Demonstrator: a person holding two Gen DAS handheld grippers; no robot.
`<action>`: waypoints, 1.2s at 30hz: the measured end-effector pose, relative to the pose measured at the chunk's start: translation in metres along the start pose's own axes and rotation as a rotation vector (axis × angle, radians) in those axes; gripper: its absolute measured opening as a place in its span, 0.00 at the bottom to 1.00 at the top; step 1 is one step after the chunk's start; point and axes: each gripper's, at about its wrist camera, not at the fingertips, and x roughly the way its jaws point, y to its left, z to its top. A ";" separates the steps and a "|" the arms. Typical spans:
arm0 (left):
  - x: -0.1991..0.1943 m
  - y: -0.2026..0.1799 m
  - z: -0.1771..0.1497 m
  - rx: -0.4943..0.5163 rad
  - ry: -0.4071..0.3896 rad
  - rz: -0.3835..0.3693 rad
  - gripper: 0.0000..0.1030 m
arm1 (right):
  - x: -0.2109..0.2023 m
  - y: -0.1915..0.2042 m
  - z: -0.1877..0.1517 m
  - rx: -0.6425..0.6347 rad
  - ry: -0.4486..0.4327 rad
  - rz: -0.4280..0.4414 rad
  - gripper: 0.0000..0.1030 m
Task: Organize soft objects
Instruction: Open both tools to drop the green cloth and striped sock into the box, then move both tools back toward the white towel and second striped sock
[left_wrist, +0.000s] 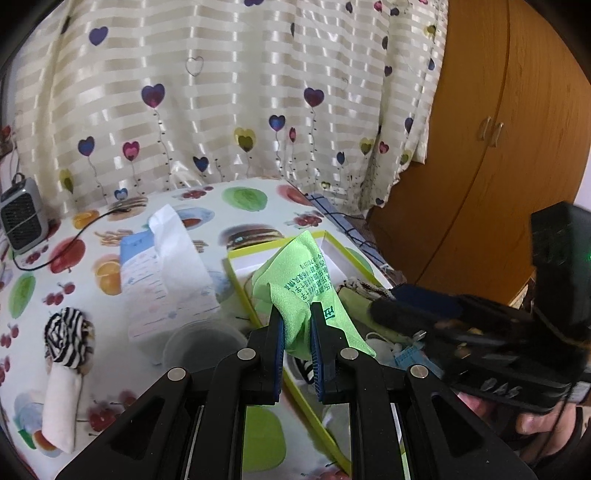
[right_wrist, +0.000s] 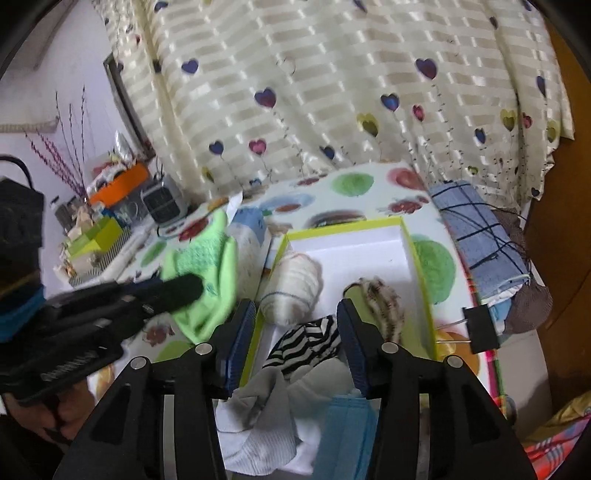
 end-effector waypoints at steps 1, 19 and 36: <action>0.004 -0.002 0.001 0.004 0.006 -0.002 0.11 | -0.005 -0.003 0.001 0.015 -0.016 -0.006 0.46; 0.014 -0.013 0.000 0.021 0.038 -0.037 0.36 | -0.032 -0.019 0.006 0.079 -0.083 -0.049 0.46; -0.037 0.015 -0.012 -0.020 -0.023 0.005 0.36 | -0.042 0.031 0.004 0.000 -0.069 -0.036 0.46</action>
